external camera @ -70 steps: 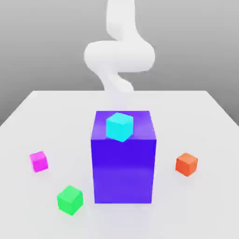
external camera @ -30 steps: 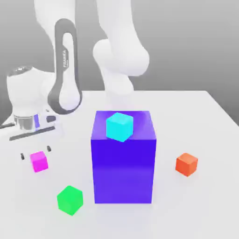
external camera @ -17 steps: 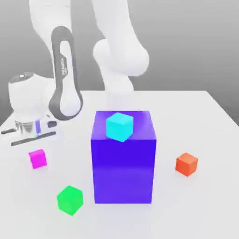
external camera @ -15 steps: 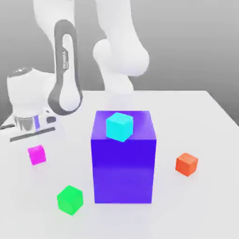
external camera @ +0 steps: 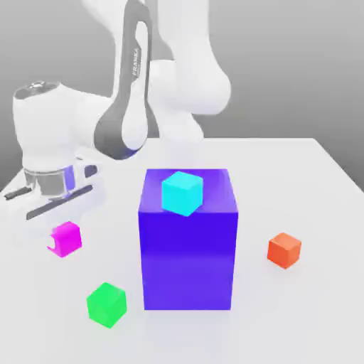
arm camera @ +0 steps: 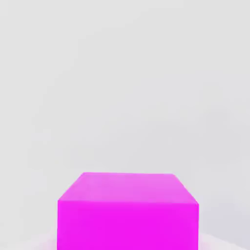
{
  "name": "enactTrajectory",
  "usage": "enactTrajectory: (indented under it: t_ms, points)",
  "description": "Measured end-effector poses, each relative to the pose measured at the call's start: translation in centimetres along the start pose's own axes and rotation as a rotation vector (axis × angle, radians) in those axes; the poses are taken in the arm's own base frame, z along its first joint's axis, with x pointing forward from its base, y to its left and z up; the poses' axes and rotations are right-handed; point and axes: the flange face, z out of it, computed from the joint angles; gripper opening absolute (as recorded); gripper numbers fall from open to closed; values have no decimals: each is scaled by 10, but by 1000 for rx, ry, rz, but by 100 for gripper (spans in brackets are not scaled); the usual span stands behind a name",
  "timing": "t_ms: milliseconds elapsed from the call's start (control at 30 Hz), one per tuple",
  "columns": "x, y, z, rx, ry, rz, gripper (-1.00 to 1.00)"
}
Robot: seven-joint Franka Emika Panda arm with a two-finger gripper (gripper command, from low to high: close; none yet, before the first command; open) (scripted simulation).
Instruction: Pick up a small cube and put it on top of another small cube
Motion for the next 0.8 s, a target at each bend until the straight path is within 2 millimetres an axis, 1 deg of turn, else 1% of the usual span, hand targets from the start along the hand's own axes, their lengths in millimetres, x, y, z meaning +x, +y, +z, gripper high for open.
enactTrajectory:
  t_ms: [133,267,300,333,433,533,667,800]
  points:
    - [-34,22,-8,-2,2,-129,-100]
    - [-65,49,-15,-6,6,-258,-100]
    - [-72,56,-17,-7,7,-287,-100]
    - [-76,58,-16,-6,7,-300,-100]
    - [-77,53,-10,-1,5,-294,-100]
    - [-78,50,0,2,4,-291,-100]
    - [-78,52,20,1,4,-294,-100]
    - [-76,56,44,-5,7,-298,-100]
